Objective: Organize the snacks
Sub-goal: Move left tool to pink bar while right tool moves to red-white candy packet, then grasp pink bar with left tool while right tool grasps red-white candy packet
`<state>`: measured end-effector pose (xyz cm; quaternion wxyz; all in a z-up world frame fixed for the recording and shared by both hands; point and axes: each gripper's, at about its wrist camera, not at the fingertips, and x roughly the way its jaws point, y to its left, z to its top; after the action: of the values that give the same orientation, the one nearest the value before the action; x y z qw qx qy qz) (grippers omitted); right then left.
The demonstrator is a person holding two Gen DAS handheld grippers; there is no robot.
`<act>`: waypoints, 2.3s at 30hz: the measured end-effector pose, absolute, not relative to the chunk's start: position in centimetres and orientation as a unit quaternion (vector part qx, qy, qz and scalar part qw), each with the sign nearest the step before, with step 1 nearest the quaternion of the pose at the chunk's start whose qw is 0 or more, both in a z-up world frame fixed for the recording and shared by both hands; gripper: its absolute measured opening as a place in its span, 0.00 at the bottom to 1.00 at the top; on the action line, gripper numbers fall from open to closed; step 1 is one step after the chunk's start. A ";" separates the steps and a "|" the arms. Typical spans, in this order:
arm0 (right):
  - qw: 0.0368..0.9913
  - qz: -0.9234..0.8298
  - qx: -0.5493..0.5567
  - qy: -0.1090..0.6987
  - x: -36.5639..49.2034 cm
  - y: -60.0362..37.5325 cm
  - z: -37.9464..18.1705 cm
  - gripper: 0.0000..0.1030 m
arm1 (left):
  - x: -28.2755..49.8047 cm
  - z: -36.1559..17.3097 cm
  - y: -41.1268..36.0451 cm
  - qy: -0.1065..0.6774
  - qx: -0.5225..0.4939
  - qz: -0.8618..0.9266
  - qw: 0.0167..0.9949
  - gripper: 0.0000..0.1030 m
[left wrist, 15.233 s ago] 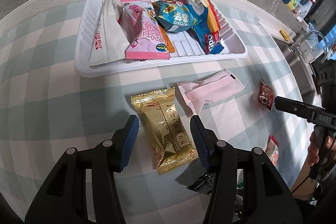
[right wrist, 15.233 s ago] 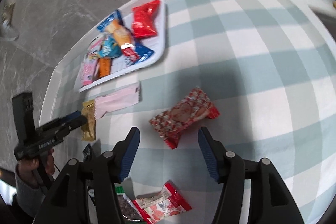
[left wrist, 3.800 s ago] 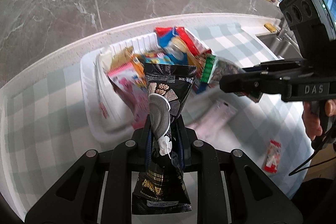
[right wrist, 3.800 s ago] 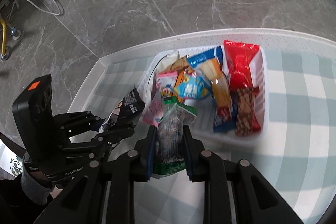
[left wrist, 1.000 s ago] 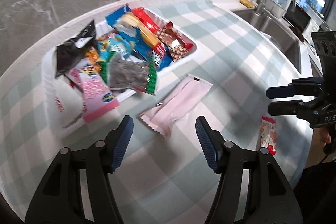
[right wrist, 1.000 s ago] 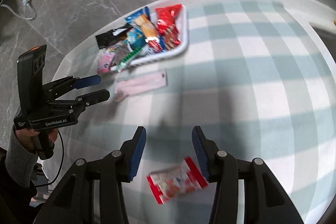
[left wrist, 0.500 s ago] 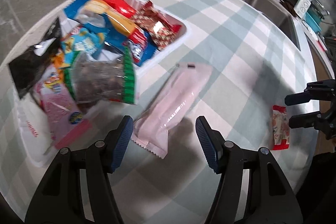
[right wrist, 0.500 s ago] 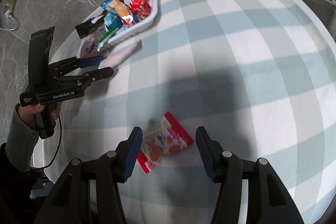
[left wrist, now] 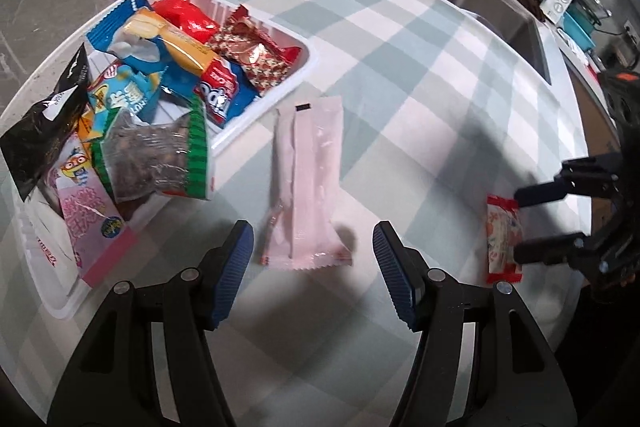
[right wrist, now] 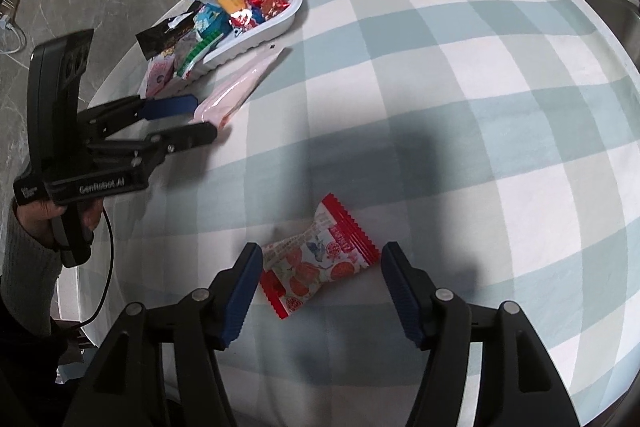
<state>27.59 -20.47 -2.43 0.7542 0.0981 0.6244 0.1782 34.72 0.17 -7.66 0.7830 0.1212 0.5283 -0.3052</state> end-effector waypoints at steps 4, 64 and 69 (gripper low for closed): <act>0.752 0.171 0.092 0.629 27.5 -20.1 -2.4 0.63 | 35.2 -7.8 0.2 0.528 0.128 -0.299 0.784 0.59; 0.784 0.199 0.063 0.585 27.7 -19.7 -1.3 0.32 | 33.9 -4.9 -0.5 0.487 0.082 -0.312 0.812 0.21; 0.789 0.209 0.066 0.574 28.4 -19.3 -0.3 0.32 | 33.3 -3.1 0.6 0.475 0.070 -0.305 0.823 0.21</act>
<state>28.44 -19.28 -0.29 0.7893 0.0665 0.5736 0.2088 33.26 0.61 -3.06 0.8227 0.0704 0.4746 -0.3048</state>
